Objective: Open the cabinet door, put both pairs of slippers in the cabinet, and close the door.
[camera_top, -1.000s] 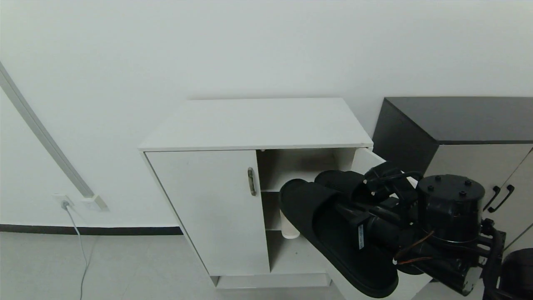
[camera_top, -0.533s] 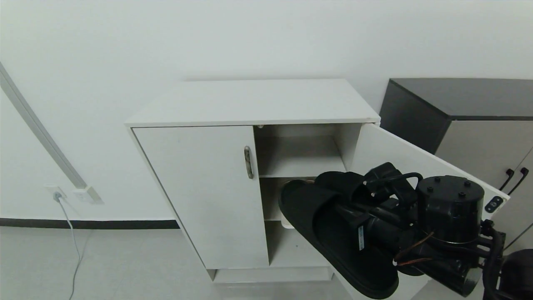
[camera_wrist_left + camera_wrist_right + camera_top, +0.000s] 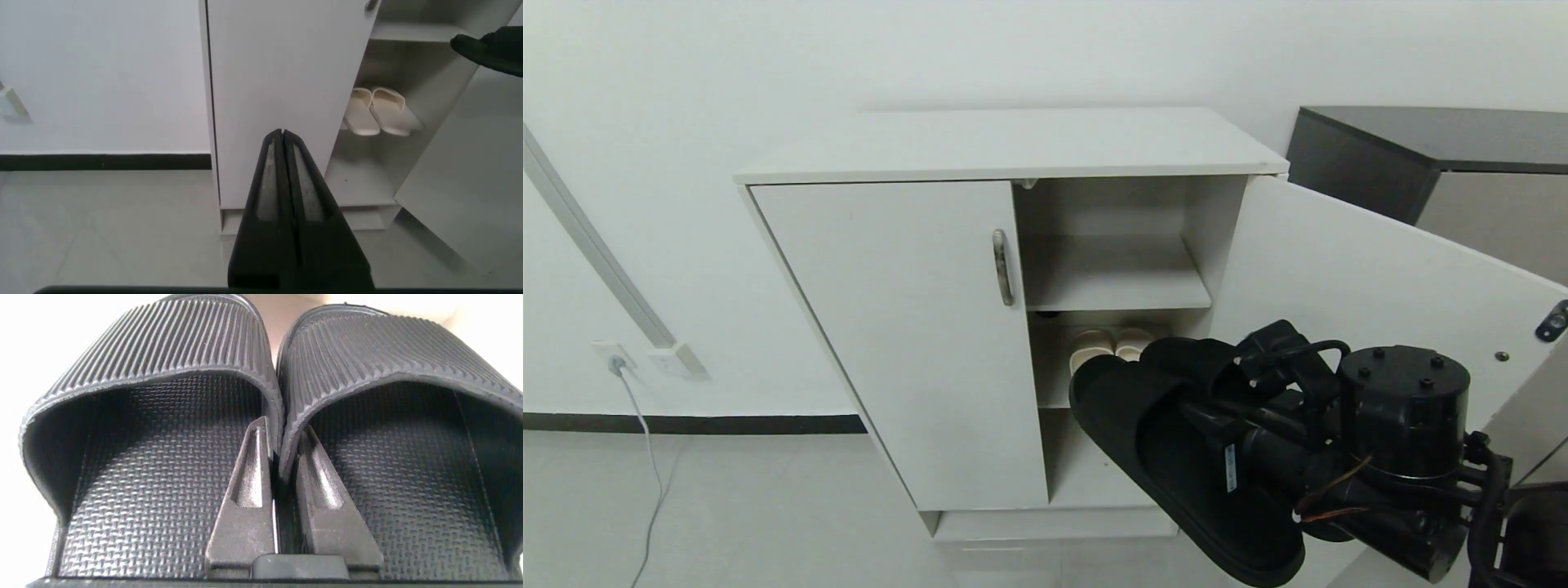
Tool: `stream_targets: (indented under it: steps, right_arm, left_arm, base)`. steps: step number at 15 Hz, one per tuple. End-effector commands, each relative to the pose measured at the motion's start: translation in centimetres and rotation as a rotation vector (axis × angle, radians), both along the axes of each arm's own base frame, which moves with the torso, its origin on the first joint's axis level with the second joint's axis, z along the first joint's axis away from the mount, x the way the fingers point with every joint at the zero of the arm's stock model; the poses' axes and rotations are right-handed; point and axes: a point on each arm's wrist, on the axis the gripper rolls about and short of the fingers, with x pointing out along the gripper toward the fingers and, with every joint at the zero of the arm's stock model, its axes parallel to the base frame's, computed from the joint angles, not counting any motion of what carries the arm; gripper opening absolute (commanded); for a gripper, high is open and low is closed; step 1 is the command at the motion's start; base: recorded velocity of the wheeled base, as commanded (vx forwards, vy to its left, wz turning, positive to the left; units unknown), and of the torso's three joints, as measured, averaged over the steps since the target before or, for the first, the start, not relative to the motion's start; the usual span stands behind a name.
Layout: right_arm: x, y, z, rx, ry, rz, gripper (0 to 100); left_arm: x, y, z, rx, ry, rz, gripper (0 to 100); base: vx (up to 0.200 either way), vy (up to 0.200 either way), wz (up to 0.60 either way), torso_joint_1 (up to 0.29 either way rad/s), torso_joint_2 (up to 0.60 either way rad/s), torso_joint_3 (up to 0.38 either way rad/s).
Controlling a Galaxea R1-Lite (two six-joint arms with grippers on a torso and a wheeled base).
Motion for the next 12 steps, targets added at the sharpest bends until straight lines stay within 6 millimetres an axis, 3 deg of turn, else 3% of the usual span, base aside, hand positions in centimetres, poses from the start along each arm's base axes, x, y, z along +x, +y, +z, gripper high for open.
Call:
stream_targets:
  steps: [1,8,12]
  right_arm:
    - [0.03,0.05,-0.09,-0.002,0.002,0.001,0]
    - [-0.17,-0.20,-0.51,-0.012,0.015,0.000,0]
    - [-0.24,-0.26,-0.68,-0.005,0.006,0.002,0]
  left_arm:
    - [0.01,0.00,0.01,-0.001,0.001,0.001,0]
    - [0.01,0.00,0.01,-0.002,0.001,0.001,0]
    - [0.01,0.00,0.01,-0.002,0.001,0.001,0]
  base:
    - [0.000,0.000,0.00,-0.095,0.46,0.359]
    - [0.000,0.000,0.00,-0.041,0.42,0.378]
    - [0.000,0.000,0.00,-0.001,0.08,0.081]
